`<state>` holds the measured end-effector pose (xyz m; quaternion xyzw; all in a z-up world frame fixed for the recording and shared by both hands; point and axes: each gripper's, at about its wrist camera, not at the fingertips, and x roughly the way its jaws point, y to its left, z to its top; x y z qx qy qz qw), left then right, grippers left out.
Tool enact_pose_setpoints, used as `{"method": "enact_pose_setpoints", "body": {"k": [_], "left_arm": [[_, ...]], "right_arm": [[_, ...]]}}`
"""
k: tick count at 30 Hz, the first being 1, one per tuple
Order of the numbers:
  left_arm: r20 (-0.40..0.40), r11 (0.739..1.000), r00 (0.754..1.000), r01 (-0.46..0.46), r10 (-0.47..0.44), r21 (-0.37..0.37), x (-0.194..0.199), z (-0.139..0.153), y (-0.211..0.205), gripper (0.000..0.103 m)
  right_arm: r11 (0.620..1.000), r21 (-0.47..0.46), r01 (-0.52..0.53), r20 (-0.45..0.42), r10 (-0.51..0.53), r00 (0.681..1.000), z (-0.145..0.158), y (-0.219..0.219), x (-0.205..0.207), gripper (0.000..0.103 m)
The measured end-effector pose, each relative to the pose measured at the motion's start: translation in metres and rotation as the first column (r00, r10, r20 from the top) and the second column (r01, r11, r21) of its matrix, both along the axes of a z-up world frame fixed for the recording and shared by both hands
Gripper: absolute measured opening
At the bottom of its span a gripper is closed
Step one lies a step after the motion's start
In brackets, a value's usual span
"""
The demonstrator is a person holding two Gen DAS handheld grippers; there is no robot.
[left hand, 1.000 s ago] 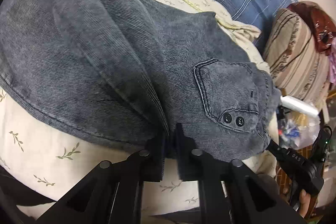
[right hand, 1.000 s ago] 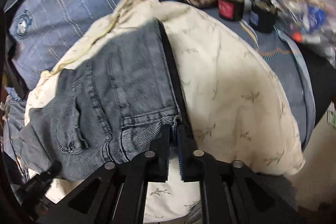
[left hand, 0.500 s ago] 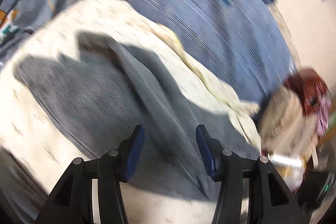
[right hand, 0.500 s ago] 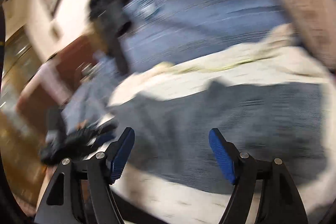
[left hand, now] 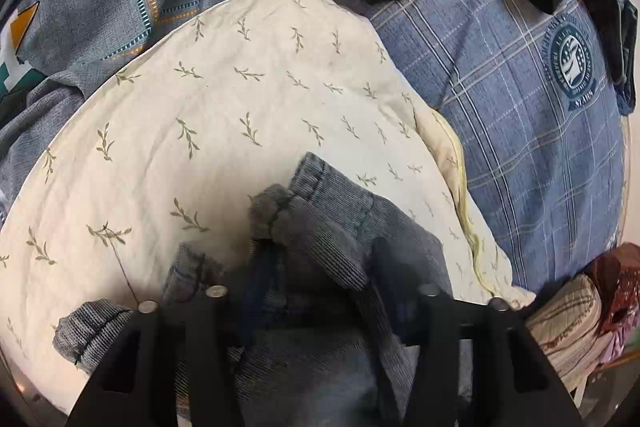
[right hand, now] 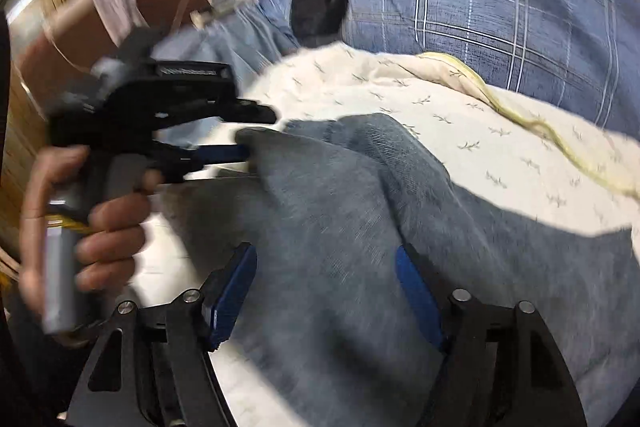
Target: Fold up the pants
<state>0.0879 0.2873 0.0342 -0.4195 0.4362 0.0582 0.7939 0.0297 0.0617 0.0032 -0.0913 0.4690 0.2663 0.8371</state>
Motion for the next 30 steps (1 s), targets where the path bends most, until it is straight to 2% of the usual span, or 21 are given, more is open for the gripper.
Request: {"method": "enact_pose_setpoints", "body": {"k": [2, 5, 7, 11, 13, 15, 17, 19, 21, 23, 25, 26, 27, 28, 29, 30], "left_arm": [[0.011, 1.0, 1.0, 0.002, -0.002, -0.01, -0.002, 0.0, 0.003, 0.015], [0.05, 0.997, 0.999, -0.012, 0.016, -0.078, -0.007, -0.002, 0.007, 0.006], [0.14, 0.994, 0.99, -0.013, 0.029, -0.112, -0.007, 0.009, 0.005, 0.005], [0.337, 0.996, 0.942, 0.022, 0.007, -0.083, -0.03, 0.065, 0.001, 0.004], [0.378, 0.998, 0.926, 0.022, 0.004, -0.064, -0.056, 0.086, -0.001, 0.004], [0.405, 1.0, 0.914, 0.019, -0.014, -0.009, -0.087, 0.1, -0.005, 0.004], [0.38, 0.998, 0.925, -0.008, -0.017, 0.064, -0.12, 0.097, -0.005, 0.005], [0.268, 0.994, 0.963, -0.043, 0.015, 0.097, -0.136, 0.073, -0.001, 0.005], [0.167, 0.997, 0.984, -0.068, 0.061, 0.033, -0.148, 0.035, 0.01, 0.005], [0.067, 0.997, 0.994, -0.083, 0.082, 0.009, -0.159, 0.009, 0.017, 0.006], [0.051, 0.995, 0.994, -0.096, 0.096, -0.018, -0.163, 0.005, 0.021, 0.011], [0.07, 0.995, 0.993, -0.093, 0.094, -0.03, -0.168, 0.008, 0.024, 0.018], [0.086, 0.995, 0.991, -0.102, 0.103, -0.012, -0.173, 0.013, 0.028, 0.029], [0.09, 0.991, 0.988, -0.131, 0.129, 0.016, -0.177, 0.017, 0.031, 0.035], [0.083, 0.986, 0.984, -0.162, 0.159, 0.025, -0.177, 0.018, 0.034, 0.045], [0.079, 0.982, 0.979, -0.187, 0.185, 0.015, -0.182, 0.019, 0.038, 0.046]], "right_arm": [[0.999, -0.039, 0.016, -0.017, -0.017, 1.0, -0.008, 0.004, 0.008, 0.006], [0.999, -0.011, 0.047, 0.019, -0.047, 0.999, 0.005, -0.003, 0.008, 0.005], [0.997, 0.041, 0.06, 0.032, -0.061, 0.998, 0.019, -0.009, 0.008, 0.004], [0.992, 0.123, 0.042, 0.104, -0.055, 0.993, 0.058, -0.019, -0.009, 0.004], [0.986, 0.168, 0.021, 0.129, -0.043, 0.991, 0.079, -0.025, -0.025, 0.004], [0.983, 0.182, -0.018, 0.158, -0.012, 0.987, 0.091, -0.027, -0.044, 0.005], [0.976, 0.202, -0.083, 0.139, 0.056, 0.989, 0.087, -0.026, -0.06, 0.01], [0.975, 0.187, -0.122, 0.057, 0.113, 0.992, 0.064, -0.018, -0.067, 0.011], [0.984, 0.121, -0.13, -0.015, 0.133, 0.991, 0.025, -0.007, -0.069, 0.011], [0.982, 0.134, -0.13, -0.112, 0.145, 0.983, -0.002, -0.002, -0.063, 0.012], [0.983, 0.135, -0.123, -0.165, 0.145, 0.976, -0.011, -0.002, -0.057, 0.021], [0.978, 0.172, -0.12, -0.168, 0.149, 0.974, -0.004, -0.004, -0.053, 0.027], [0.971, 0.203, -0.126, -0.158, 0.159, 0.975, 0.005, -0.005, -0.05, 0.036], [0.963, 0.231, -0.135, -0.131, 0.169, 0.977, 0.02, -0.006, -0.046, 0.043], [0.963, 0.235, -0.133, -0.101, 0.161, 0.982, 0.031, -0.005, -0.04, 0.058], [0.965, 0.231, -0.128, -0.082, 0.15, 0.985, 0.041, -0.002, -0.034, 0.07]]}}
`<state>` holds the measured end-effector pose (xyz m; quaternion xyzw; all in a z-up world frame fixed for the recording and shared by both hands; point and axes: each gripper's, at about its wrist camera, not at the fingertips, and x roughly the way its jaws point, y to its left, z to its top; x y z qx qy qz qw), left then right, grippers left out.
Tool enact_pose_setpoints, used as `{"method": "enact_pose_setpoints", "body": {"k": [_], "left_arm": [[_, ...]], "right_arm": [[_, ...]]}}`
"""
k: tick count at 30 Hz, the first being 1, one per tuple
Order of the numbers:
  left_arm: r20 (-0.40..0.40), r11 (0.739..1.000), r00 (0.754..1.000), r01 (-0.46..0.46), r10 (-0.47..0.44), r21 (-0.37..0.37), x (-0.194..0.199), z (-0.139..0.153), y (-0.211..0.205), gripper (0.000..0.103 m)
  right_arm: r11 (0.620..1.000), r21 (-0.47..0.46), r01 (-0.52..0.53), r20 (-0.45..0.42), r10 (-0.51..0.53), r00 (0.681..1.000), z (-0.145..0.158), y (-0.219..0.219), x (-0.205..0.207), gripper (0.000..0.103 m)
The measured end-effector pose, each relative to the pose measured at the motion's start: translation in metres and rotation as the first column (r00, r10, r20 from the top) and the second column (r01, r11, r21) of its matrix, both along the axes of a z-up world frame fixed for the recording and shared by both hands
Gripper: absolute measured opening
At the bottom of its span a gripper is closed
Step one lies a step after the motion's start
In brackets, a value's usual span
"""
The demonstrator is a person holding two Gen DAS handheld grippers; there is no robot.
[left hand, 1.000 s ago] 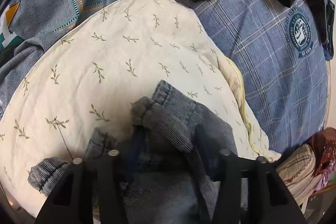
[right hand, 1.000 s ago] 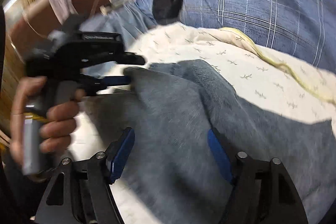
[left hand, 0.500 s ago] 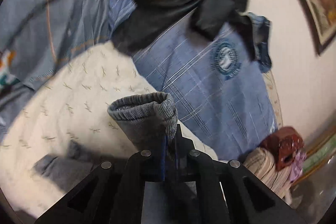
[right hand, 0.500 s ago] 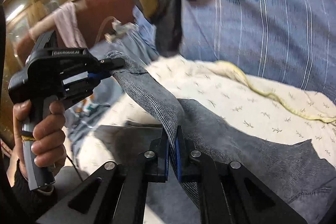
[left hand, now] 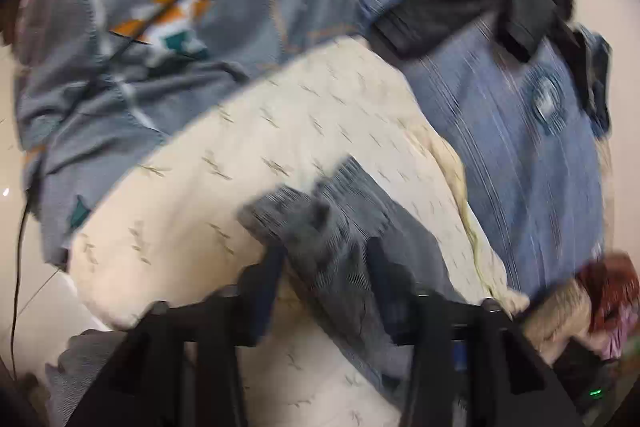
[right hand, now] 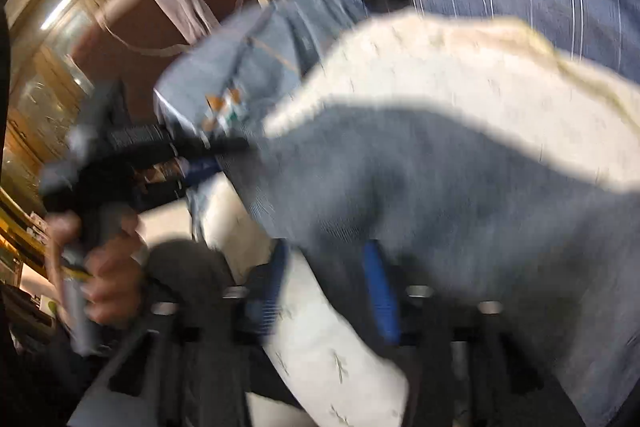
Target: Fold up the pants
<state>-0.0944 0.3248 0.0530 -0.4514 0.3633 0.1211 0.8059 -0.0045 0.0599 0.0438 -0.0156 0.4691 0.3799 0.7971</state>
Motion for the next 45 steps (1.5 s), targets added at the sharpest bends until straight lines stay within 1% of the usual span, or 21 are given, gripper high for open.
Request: {"method": "enact_pose_setpoints", "body": {"k": [1, 3, 7, 10, 12, 14, 15, 16, 17, 18, 21, 25, 29, 31, 32, 33, 35, 37, 39, 43, 45], "left_arm": [[-0.009, 1.0, 1.0, -0.02, 0.02, -0.017, -0.002, -0.002, 0.002, 0.046], [-0.107, 0.998, 0.993, -0.062, 0.059, -0.03, -0.006, -0.012, 0.004, 0.047], [-0.21, 0.997, 0.976, -0.06, 0.048, -0.052, 0.002, -0.032, -0.004, 0.048], [-0.189, 0.996, 0.98, -0.067, 0.055, -0.058, 0.011, -0.033, -0.005, 0.052], [-0.191, 0.994, 0.98, -0.074, 0.058, -0.077, 0.013, -0.036, -0.003, 0.053], [-0.185, 0.994, 0.98, -0.083, 0.068, -0.075, 0.016, -0.04, -0.001, 0.053], [-0.18, 0.994, 0.981, -0.087, 0.074, -0.069, 0.022, -0.042, -0.002, 0.052], [-0.175, 0.994, 0.981, -0.09, 0.078, -0.06, 0.025, -0.043, -0.003, 0.05], [-0.166, 0.994, 0.982, -0.094, 0.084, -0.053, 0.025, -0.043, -0.003, 0.039], [-0.152, 0.995, 0.985, -0.084, 0.075, -0.055, 0.031, -0.048, -0.005, 0.025], [-0.123, 1.0, 0.992, -0.023, 0.02, -0.022, 0.043, -0.045, -0.014, 0.017], [0.006, 0.999, 1.0, 0.028, -0.028, -0.037, 0.042, -0.023, -0.012, 0.016], [0.081, 0.998, 0.995, 0.057, -0.055, -0.018, 0.068, 0.007, 0.002, 0.016], [0.06, 0.998, 0.997, 0.054, -0.053, -0.017, 0.083, 0.003, 0.008, 0.018], [0.033, 0.998, 0.997, 0.066, -0.066, 0.007, 0.091, -0.005, 0.008, 0.02], [-0.024, 0.997, 0.997, 0.08, -0.079, 0.023, 0.096, -0.015, 0.007, 0.022], [-0.184, 0.997, 0.98, 0.075, -0.08, -0.03, 0.101, -0.042, 0.014, 0.029], [-0.224, 0.994, 0.972, 0.047, -0.068, -0.095, 0.098, -0.058, 0.023, 0.029], [-0.164, 0.987, 0.986, 0.017, -0.043, -0.157, 0.091, -0.057, 0.032, 0.031], [-0.143, 0.997, 0.99, 0.004, -0.016, -0.082, 0.095, -0.048, 0.031, 0.039], [-0.174, 0.996, 0.983, 0.042, -0.055, -0.081, 0.098, -0.049, 0.024, 0.04]], "right_arm": [[1.0, -0.003, 0.004, 0.007, -0.004, 1.0, 0.008, 0.005, 0.009, 0.072], [1.0, 0.0, -0.009, -0.005, 0.009, 1.0, 0.017, 0.021, 0.036, 0.072], [0.999, -0.041, -0.02, -0.125, 0.015, 0.992, -0.005, 0.06, 0.102, 0.072], [0.995, -0.094, -0.04, -0.209, 0.02, 0.978, -0.034, 0.086, 0.144, 0.072], [0.987, -0.097, -0.13, -0.354, 0.088, 0.931, -0.062, 0.105, 0.16, 0.072], [0.961, -0.15, -0.232, -0.429, 0.148, 0.891, -0.087, 0.125, 0.163, 0.071], [0.947, -0.175, -0.27, -0.461, 0.164, 0.872, -0.096, 0.133, 0.162, 0.065], [0.936, -0.192, -0.296, -0.466, 0.179, 0.867, -0.099, 0.136, 0.157, 0.064], [0.923, -0.203, -0.327, -0.437, 0.213, 0.874, -0.094, 0.139, 0.149, 0.055], [0.918, -0.21, -0.336, -0.448, 0.215, 0.868, -0.095, 0.138, 0.145, 0.037], [0.915, -0.259, -0.309, -0.412, 0.184, 0.892, -0.089, 0.131, 0.134, 0.014], [0.953, -0.201, -0.224, -0.235, 0.175, 0.956, -0.028, 0.121, 0.124, 0.011], [0.976, -0.16, -0.147, -0.093, 0.133, 0.987, 0.015, 0.12, 0.131, 0.011], [0.985, -0.139, -0.099, -0.124, 0.082, 0.989, 0.004, 0.122, 0.148, 0.012], [0.987, -0.137, -0.079, -0.139, 0.06, 0.988, -0.005, 0.123, 0.154, 0.016], [0.99, -0.131, -0.049, -0.17, 0.026, 0.985, -0.023, 0.124, 0.163, 0.03], [0.983, -0.183, 0.004, -0.197, -0.04, 0.98, -0.06, 0.123, 0.173, 0.045], [0.973, -0.221, 0.065, -0.204, -0.111, 0.973, -0.076, 0.118, 0.173, 0.046], [0.986, -0.128, 0.107, -0.201, -0.131, 0.971, -0.063, 0.102, 0.165, 0.047], [0.99, -0.064, 0.129, -0.124, -0.136, 0.983, -0.026, 0.082, 0.132, 0.051], [0.994, -0.08, 0.081, -0.069, -0.086, 0.994, -0.015, 0.078, 0.112, 0.061]]}}
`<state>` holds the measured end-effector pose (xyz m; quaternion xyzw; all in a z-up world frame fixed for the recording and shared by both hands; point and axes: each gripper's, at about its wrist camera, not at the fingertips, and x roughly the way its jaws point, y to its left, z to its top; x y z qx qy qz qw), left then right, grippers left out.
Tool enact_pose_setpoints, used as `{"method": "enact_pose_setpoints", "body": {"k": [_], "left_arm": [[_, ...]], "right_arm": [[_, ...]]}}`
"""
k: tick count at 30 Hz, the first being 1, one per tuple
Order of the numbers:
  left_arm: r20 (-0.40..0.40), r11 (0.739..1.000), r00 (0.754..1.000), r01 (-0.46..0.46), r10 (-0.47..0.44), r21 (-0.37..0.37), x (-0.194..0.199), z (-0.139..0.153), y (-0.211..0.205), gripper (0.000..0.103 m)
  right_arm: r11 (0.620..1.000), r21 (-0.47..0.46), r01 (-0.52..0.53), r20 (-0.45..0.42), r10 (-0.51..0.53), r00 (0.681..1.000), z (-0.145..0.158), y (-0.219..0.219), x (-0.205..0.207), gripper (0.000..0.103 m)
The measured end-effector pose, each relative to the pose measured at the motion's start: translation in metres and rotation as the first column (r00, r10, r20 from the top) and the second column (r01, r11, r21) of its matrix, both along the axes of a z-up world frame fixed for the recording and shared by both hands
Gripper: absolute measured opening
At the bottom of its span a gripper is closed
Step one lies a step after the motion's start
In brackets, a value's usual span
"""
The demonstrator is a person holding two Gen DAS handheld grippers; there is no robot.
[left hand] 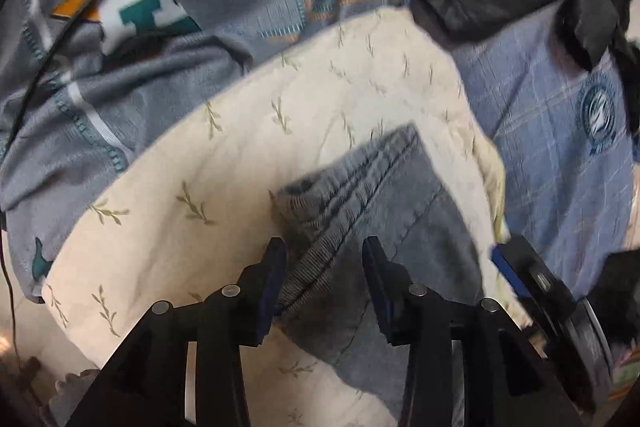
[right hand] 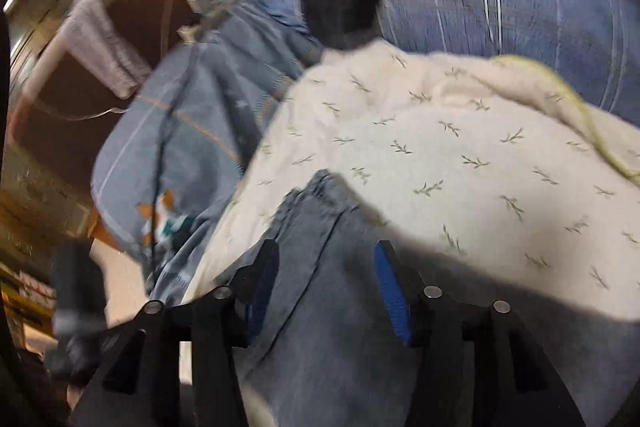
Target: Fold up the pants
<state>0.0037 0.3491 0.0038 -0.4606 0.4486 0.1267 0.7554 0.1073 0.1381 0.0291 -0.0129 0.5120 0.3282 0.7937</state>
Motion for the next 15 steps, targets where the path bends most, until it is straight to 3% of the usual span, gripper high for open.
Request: {"method": "enact_pose_setpoints", "body": {"k": [3, 6, 10, 13, 15], "left_arm": [[-0.025, 1.0, 1.0, 0.012, -0.011, 0.013, 0.0, -0.001, -0.006, 0.04], [-0.036, 1.0, 0.999, 0.007, -0.006, 0.021, 0.0, 0.0, -0.008, 0.04], [-0.018, 1.0, 1.0, -0.02, 0.02, 0.005, -0.012, 0.003, -0.004, 0.04], [-0.013, 0.999, 0.999, -0.034, 0.034, -0.002, -0.023, 0.002, -0.006, 0.046], [-0.03, 1.0, 1.0, 0.0, 0.0, 0.002, -0.02, 0.001, -0.01, 0.047]], "right_arm": [[0.996, -0.081, -0.041, 0.06, 0.046, 0.997, 0.001, 0.002, 0.001, 0.064], [0.988, -0.05, -0.144, 0.002, 0.144, 0.99, -0.009, 0.023, 0.026, 0.064], [0.971, -0.077, -0.225, -0.048, 0.222, 0.974, -0.031, 0.058, 0.057, 0.063], [0.951, -0.107, -0.292, -0.069, 0.285, 0.956, -0.05, 0.077, 0.067, 0.06], [0.944, -0.102, -0.314, -0.153, 0.297, 0.943, -0.07, 0.081, 0.073, 0.057]]}}
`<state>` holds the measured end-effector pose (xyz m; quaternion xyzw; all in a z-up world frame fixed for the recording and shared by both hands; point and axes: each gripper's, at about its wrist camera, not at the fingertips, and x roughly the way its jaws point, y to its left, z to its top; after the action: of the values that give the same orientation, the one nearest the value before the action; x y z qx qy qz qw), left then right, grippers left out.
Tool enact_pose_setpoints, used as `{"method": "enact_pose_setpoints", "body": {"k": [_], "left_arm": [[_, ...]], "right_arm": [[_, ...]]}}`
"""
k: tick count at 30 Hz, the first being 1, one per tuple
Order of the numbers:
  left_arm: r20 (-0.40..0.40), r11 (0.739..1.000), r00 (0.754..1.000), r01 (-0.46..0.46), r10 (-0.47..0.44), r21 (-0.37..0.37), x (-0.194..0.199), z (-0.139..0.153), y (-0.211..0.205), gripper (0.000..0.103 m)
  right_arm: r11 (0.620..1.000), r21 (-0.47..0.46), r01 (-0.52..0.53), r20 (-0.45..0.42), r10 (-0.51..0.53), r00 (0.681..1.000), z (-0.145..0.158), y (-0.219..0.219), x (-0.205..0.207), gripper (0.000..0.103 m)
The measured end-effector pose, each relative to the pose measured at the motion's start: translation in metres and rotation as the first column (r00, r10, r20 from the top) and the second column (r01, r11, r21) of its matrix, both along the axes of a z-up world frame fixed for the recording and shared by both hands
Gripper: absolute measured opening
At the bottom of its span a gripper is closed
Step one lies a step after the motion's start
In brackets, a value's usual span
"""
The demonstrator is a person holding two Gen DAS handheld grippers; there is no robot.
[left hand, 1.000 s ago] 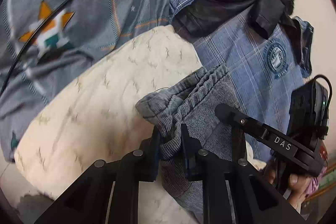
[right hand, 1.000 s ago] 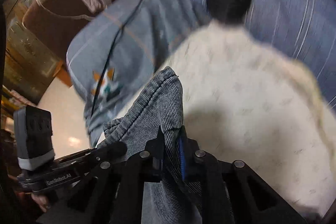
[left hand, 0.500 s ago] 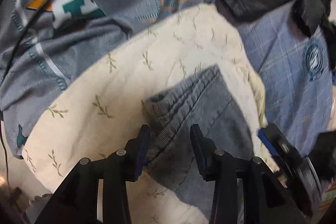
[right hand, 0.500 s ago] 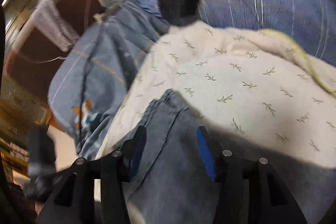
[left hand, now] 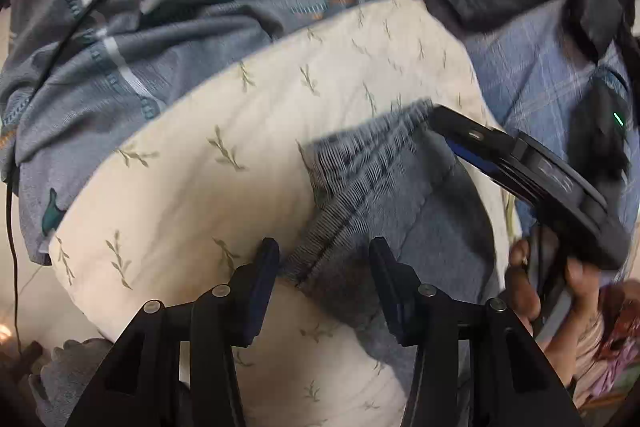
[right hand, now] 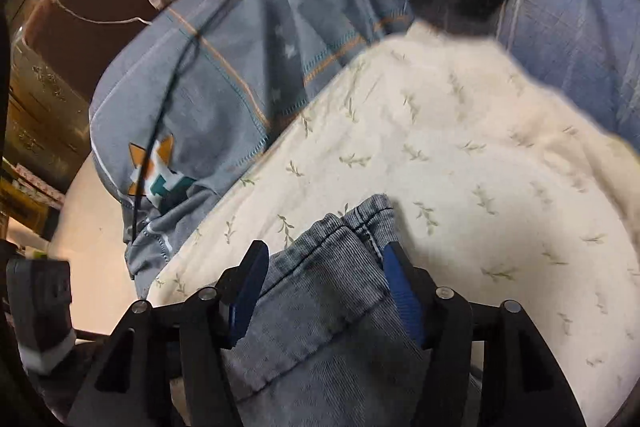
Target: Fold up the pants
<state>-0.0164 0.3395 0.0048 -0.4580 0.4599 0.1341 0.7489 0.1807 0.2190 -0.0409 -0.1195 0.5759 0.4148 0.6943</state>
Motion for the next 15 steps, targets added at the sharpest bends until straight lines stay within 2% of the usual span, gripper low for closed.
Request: {"method": "enact_pose_setpoints", "body": {"k": [1, 2, 3, 4, 5, 6, 8, 13, 15], "left_arm": [[-0.008, 1.0, 1.0, 0.012, -0.012, 0.008, 0.002, 0.0, -0.002, 0.047], [-0.018, 0.999, 1.0, 0.023, -0.022, 0.025, 0.004, 0.0, -0.004, 0.046], [-0.025, 0.999, 0.999, 0.035, -0.034, 0.04, 0.006, 0.0, -0.006, 0.044], [-0.03, 0.997, 0.999, 0.045, -0.043, 0.057, 0.007, 0.002, -0.008, 0.039], [-0.028, 0.997, 0.998, 0.052, -0.051, 0.065, 0.007, 0.003, -0.01, 0.022], [-0.022, 0.996, 0.998, 0.057, -0.056, 0.067, 0.007, 0.004, -0.011, 0.013], [0.003, 0.994, 0.998, 0.059, -0.06, 0.09, 0.003, 0.012, -0.012, 0.005], [0.149, 0.975, 0.989, -0.01, -0.024, 0.223, -0.011, 0.055, -0.003, 0.005], [0.151, 0.98, 0.988, 0.003, -0.034, 0.201, 0.003, 0.06, 0.008, 0.005]], "right_arm": [[1.0, -0.019, 0.0, -0.001, 0.0, 1.0, -0.006, 0.0, 0.0, 0.054], [0.999, -0.046, -0.002, 0.01, 0.003, 1.0, -0.012, -0.001, -0.002, 0.041], [0.997, -0.078, 0.004, 0.041, 0.0, 0.999, -0.014, -0.004, -0.004, 0.019], [0.997, -0.082, 0.011, 0.057, -0.006, 0.998, -0.012, -0.007, -0.006, 0.01], [0.998, -0.066, 0.018, 0.056, -0.014, 0.998, -0.008, -0.013, -0.007, 0.005], [0.998, -0.059, 0.024, 0.071, -0.02, 0.997, -0.002, -0.016, -0.008, 0.004], [0.999, -0.028, 0.031, 0.108, -0.027, 0.994, 0.014, -0.02, -0.013, 0.003], [0.996, 0.064, 0.064, 0.214, -0.076, 0.974, 0.065, -0.021, -0.018, 0.003], [0.994, 0.066, 0.089, 0.255, -0.103, 0.961, 0.075, -0.014, -0.009, 0.003]]}}
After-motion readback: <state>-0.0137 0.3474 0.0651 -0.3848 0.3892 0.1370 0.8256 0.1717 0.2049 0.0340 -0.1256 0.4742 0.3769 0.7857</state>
